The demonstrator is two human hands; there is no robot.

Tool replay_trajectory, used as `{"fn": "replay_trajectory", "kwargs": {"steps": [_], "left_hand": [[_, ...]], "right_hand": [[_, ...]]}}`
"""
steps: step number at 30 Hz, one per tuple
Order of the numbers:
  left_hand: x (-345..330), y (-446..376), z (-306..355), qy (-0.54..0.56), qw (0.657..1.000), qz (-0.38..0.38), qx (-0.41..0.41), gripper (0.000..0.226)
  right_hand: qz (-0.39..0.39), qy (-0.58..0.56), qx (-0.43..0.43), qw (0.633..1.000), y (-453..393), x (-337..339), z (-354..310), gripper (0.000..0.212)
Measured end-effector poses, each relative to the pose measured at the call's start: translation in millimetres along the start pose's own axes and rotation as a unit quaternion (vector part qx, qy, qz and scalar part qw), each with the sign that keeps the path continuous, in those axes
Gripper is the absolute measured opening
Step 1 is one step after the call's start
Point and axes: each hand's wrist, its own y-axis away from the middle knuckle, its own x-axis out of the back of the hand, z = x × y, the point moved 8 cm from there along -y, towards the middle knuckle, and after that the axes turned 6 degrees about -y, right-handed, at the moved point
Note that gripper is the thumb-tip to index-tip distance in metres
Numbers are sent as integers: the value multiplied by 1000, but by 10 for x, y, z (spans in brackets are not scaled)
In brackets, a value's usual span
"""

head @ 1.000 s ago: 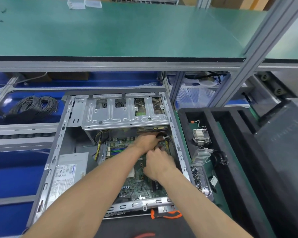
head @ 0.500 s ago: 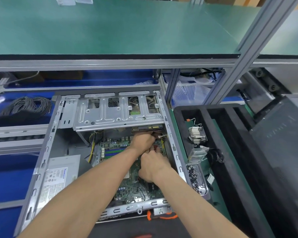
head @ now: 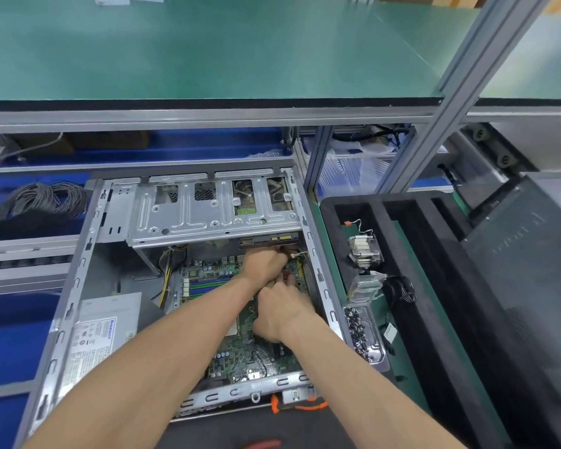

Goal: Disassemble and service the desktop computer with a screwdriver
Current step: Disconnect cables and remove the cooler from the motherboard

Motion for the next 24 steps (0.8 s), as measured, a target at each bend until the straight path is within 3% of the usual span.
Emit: {"fn": "replay_trajectory", "kwargs": {"steps": [5, 11, 20, 24], "left_hand": [[-24, -32, -54, 28, 999, 13, 26, 46], [60, 52, 40, -11, 999, 36, 0, 41], [56, 38, 10, 57, 998, 28, 27, 40], [154, 46, -59, -3, 997, 76, 0, 46]], "right_hand": [[-4, -6, 6, 1000, 4, -2, 1, 68], [-18, 3, 0, 1000, 18, -7, 16, 72], [-26, 10, 3, 1000, 15, -28, 17, 86], [-26, 11, 6, 1000, 20, -32, 9, 92]]}}
